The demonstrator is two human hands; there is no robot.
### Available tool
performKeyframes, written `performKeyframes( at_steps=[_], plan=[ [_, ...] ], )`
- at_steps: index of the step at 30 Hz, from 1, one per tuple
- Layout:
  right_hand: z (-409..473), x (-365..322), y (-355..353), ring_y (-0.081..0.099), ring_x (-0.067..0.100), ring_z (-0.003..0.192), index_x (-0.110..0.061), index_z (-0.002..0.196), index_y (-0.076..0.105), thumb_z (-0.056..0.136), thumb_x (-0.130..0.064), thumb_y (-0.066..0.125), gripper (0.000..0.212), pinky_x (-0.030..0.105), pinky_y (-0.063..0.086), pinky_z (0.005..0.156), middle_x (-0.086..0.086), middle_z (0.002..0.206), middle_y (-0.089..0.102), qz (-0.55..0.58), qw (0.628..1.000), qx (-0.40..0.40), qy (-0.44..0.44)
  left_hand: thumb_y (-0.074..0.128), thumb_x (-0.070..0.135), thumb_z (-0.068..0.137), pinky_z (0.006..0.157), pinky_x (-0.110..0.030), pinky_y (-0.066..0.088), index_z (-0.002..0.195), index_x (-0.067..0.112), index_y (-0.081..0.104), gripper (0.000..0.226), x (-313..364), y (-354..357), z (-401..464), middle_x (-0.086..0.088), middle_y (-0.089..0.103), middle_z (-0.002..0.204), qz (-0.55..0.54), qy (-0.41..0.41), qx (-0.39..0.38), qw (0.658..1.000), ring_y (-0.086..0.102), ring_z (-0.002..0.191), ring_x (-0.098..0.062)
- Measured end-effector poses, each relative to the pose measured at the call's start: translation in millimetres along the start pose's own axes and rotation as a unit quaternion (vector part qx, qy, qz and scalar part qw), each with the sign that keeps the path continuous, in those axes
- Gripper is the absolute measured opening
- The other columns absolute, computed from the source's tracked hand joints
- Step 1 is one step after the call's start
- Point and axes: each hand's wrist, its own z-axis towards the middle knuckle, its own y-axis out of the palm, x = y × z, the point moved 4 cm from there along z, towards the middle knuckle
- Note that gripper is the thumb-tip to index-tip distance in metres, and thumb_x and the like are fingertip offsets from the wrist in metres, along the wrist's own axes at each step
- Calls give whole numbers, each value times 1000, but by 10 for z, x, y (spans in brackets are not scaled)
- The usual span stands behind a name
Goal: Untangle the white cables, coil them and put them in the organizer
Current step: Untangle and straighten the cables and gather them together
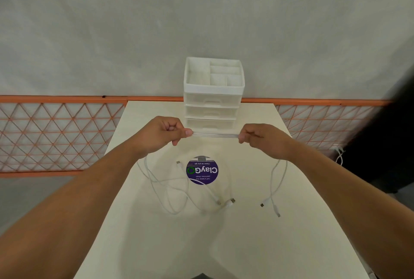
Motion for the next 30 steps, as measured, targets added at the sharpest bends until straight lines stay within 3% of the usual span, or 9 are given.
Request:
performKeyframes(
  at_steps=[4,8,11,14,19,21,24,27,30],
  plan=[
    [-12,-47,-87,62,7,81,-29,68,70,91,-32,60,25,24,42,82,0,73,68,142,989,28,5,71,30,87,72,-15,40,79,0,64,32,9,-2,5,-6,55,59,2,0,0,1000,51,54,2],
    [-40,-48,-116,61,2,79,-27,80,75,88,-27,65,13,20,42,76,2,83,75,170,985,33,8,71,31,87,70,-13,40,82,-4,64,35,27,-10,6,-8,55,61,1,1,0,1000,50,53,1],
    [-21,-9,-113,49,1,52,-23,78,73,87,-36,66,18,21,37,57,-5,64,68,103,992,61,32,71,31,87,70,-12,41,77,1,63,32,36,18,12,-3,55,57,1,-2,-11,1000,49,55,0],
    [10,19,-122,47,9,50,-21,69,67,86,-49,61,33,24,36,54,-8,55,56,2,992,100,77,71,30,87,74,-14,41,78,-2,62,34,42,53,19,-2,55,56,-1,-3,-15,1000,52,58,0],
    [-12,-3,-153,37,15,58,-17,59,61,86,-44,64,39,28,33,61,-3,57,45,142,987,77,23,70,31,87,76,-18,41,81,-6,62,38,29,-17,13,-6,55,60,-1,-3,1,1000,55,57,4],
    [-33,-4,-153,33,14,49,-15,59,60,87,-48,60,43,25,31,55,-2,52,39,86,994,66,30,70,31,87,74,-15,41,81,-5,63,36,50,-16,9,-6,56,61,0,-1,-5,1000,55,58,4],
    [-33,-6,-150,37,9,41,-14,66,62,92,-47,54,43,22,31,49,-9,47,42,-26,994,92,45,69,26,89,63,-4,40,79,-1,62,30,87,25,0,-6,54,61,-1,3,-12,1000,52,53,6],
    [-17,27,-127,49,15,58,-17,90,71,96,-31,54,23,23,41,57,-8,60,57,33,995,97,19,70,29,88,66,-10,40,78,-1,62,33,78,15,-1,-6,53,60,2,1,-4,1000,49,52,2],
    [-13,42,-91,52,11,64,-28,116,67,98,-25,50,25,15,41,61,-10,67,61,39,995,90,-6,70,29,88,68,-14,39,79,0,63,31,73,-3,6,-6,55,60,5,-5,-2,1000,52,53,3]
  ],
)
